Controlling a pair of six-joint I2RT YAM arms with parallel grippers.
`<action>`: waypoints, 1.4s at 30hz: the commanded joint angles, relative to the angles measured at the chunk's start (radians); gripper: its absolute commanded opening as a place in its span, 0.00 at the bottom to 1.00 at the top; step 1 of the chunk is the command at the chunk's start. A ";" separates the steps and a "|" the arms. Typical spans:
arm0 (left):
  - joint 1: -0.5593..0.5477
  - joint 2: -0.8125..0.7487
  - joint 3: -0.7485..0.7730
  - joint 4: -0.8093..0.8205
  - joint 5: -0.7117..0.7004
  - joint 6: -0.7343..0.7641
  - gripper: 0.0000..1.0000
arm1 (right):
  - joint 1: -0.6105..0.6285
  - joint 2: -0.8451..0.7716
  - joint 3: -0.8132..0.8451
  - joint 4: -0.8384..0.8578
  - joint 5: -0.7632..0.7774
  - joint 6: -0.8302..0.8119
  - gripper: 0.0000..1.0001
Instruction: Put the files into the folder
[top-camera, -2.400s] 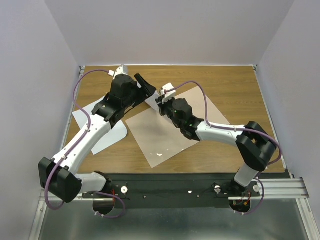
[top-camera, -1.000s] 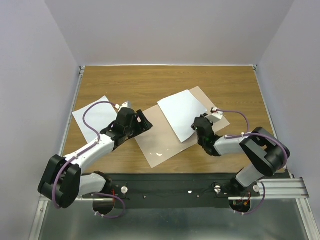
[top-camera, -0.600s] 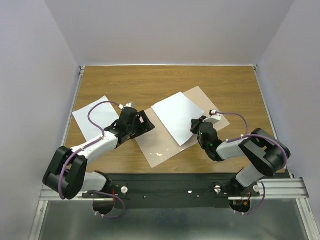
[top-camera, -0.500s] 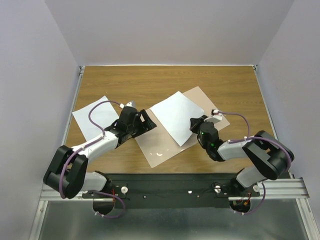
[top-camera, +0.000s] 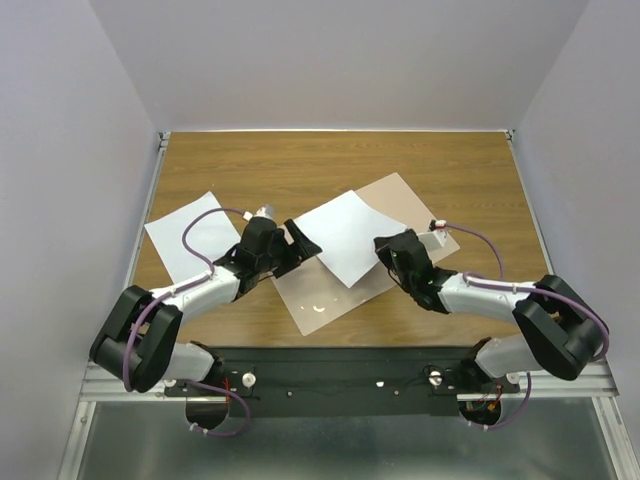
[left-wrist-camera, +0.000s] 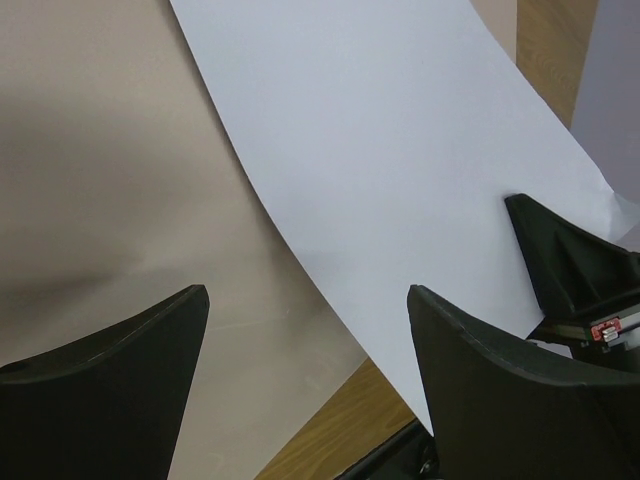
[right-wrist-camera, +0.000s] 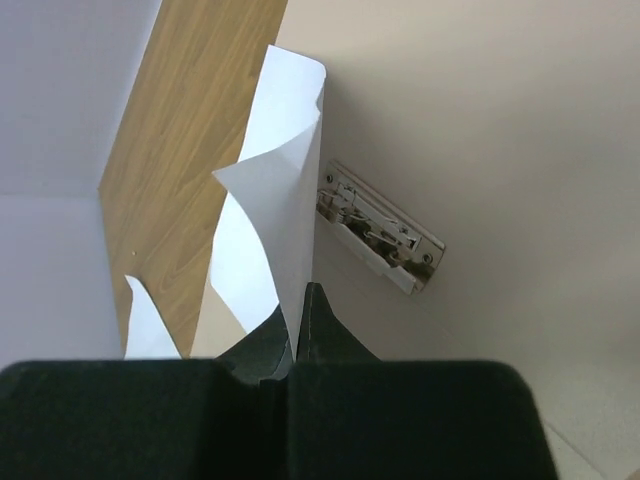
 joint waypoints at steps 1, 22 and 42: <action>-0.023 0.026 -0.039 0.086 0.042 -0.060 0.90 | 0.008 -0.076 0.012 -0.087 -0.011 0.131 0.01; -0.127 0.104 -0.020 0.238 -0.004 -0.228 0.52 | 0.051 -0.194 -0.040 -0.089 -0.162 0.193 0.01; -0.124 0.006 0.153 -0.027 -0.082 0.303 0.00 | 0.051 -0.346 -0.131 -0.278 -0.038 -0.129 0.89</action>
